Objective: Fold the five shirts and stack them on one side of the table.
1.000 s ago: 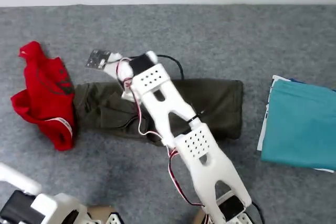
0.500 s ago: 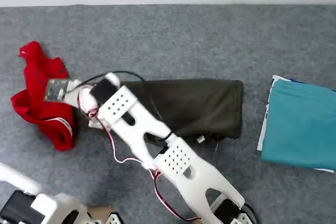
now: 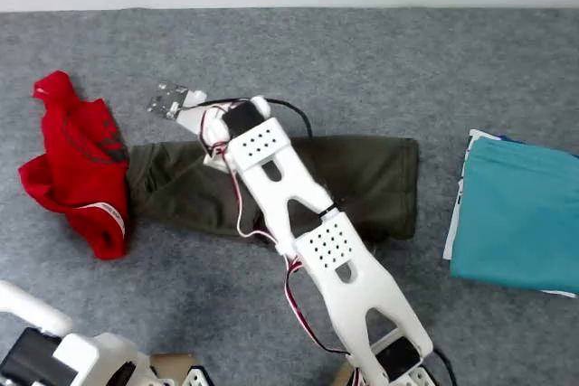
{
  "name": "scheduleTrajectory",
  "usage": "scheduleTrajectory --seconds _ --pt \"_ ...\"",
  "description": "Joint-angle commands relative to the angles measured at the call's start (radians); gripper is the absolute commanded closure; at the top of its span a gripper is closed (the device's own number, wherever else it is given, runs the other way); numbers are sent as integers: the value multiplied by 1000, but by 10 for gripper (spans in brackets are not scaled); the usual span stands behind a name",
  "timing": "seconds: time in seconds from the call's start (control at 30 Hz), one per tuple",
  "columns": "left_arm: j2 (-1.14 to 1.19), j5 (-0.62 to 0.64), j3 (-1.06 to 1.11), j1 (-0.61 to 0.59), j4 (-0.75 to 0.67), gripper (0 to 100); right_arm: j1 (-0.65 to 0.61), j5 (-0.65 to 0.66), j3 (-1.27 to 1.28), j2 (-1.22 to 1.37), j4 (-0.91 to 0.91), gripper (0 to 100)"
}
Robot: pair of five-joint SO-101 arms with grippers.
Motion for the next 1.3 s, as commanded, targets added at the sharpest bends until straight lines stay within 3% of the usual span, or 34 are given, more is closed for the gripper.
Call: scheduleTrajectory --seconds 0.0,0.23,0.47,0.63,0.8,1.07,1.2,1.27 --pt "-41 -2 -4 11 8 978 -59 6 -86 -116 90 990" --pt "-51 -2 -4 14 8 978 -142 3 -97 -105 269 990" --pt "-63 0 -5 49 37 979 -10 -140 -55 -71 288 990" --pt "-127 0 -5 78 37 979 42 -199 -31 -272 289 990" --pt "-227 11 1 170 38 978 137 -206 261 -539 289 990" --pt "-327 135 131 359 38 978 314 -212 868 -946 285 990" --pt "-368 181 202 454 38 978 397 -318 1039 -1024 283 976" --pt "-391 198 232 497 38 978 438 -391 1082 -1027 283 919"
